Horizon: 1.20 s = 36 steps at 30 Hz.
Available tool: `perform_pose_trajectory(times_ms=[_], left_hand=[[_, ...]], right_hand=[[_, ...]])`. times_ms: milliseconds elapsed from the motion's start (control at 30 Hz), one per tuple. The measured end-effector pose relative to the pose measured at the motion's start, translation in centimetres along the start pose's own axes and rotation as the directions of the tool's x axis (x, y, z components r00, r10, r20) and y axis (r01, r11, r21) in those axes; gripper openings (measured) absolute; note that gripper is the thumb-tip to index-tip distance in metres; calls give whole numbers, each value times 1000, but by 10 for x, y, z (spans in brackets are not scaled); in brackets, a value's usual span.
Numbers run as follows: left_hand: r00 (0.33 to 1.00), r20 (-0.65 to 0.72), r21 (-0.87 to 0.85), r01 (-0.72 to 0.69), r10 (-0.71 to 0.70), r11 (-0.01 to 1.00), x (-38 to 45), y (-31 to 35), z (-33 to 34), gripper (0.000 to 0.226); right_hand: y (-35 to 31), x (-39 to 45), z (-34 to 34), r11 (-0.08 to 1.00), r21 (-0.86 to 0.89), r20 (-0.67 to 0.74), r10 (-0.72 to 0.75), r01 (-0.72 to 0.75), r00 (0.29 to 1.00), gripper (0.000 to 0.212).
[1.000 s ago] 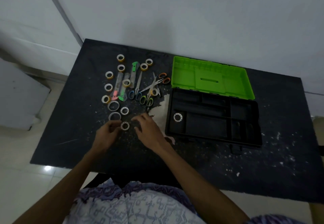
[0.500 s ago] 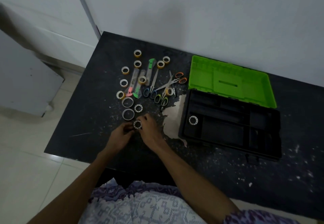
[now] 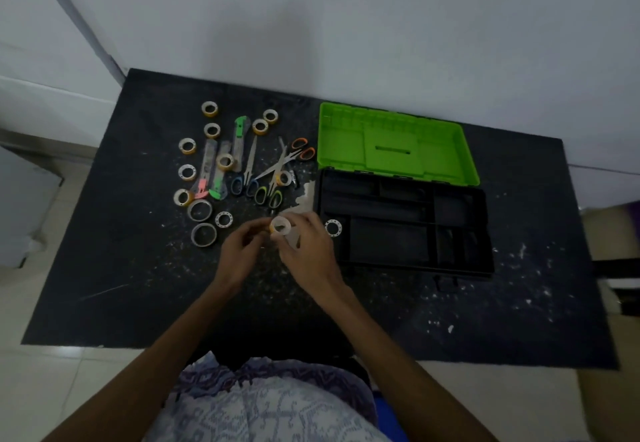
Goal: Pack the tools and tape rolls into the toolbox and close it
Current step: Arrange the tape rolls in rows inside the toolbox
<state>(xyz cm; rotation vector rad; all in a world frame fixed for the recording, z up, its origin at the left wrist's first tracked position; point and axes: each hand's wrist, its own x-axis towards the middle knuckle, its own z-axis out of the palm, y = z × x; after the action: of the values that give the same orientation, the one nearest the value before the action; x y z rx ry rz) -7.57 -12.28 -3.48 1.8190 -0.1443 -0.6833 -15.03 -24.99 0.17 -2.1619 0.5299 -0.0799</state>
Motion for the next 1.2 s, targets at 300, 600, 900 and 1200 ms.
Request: perform_pose_trajectory(times_ms=[300,600,900,1200], left_hand=[[975,184,-22,128,-122,991,-1,15,66,30],[976,176,58,120,-128,991,3,9,67,35],[976,169,96,119,-134,988,2,4,63,35],[997,81,287,-31,7,957,8,-2,-7,23]], right_hand=[[40,-32,-49,980,-130,-111,137,-152,984,37],[48,-33,-61,909,-406,-16,94,-93,995,42],[52,-33,-70,907,-416,-2,70,-64,998,43],[22,-6,-44,980,-186,95,-56,73,994,27]])
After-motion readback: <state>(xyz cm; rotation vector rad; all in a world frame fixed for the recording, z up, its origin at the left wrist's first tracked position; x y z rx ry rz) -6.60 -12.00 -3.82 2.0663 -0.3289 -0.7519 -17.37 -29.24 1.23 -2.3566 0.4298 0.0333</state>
